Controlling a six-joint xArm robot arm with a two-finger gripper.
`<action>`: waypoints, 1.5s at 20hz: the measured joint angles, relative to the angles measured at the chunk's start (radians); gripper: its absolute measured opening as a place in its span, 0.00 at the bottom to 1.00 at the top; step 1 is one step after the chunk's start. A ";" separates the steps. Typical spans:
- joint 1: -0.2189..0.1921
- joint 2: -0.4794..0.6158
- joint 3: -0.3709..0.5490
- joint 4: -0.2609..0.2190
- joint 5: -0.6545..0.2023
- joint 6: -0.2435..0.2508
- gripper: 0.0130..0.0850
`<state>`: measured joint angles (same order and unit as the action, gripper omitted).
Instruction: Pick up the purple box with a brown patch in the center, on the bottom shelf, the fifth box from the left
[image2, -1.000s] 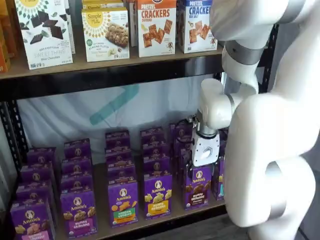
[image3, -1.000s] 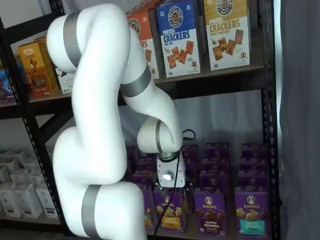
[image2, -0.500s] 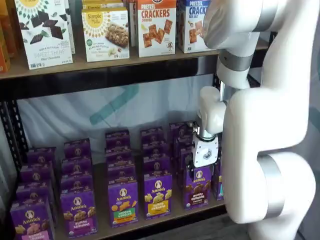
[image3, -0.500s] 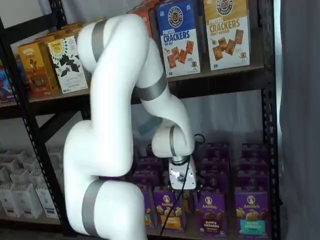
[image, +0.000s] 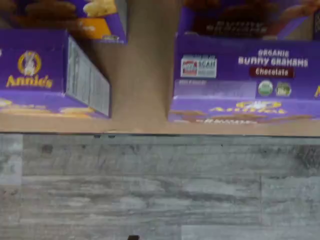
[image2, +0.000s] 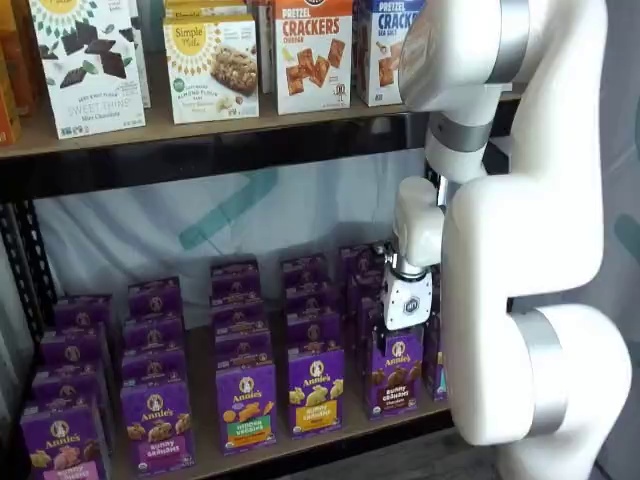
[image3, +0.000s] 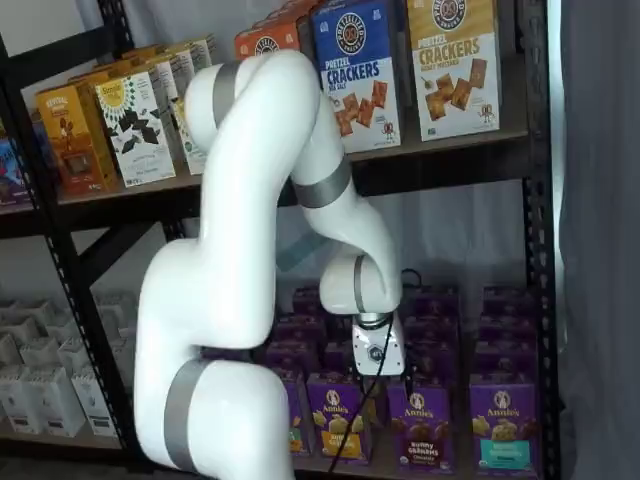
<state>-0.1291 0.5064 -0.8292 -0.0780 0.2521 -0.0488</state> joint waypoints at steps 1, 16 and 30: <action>-0.003 0.014 -0.017 -0.003 0.001 0.000 1.00; -0.026 0.163 -0.223 0.066 0.003 -0.089 1.00; -0.039 0.132 -0.226 0.001 0.045 -0.040 1.00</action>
<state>-0.1685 0.6385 -1.0548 -0.0766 0.2976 -0.0892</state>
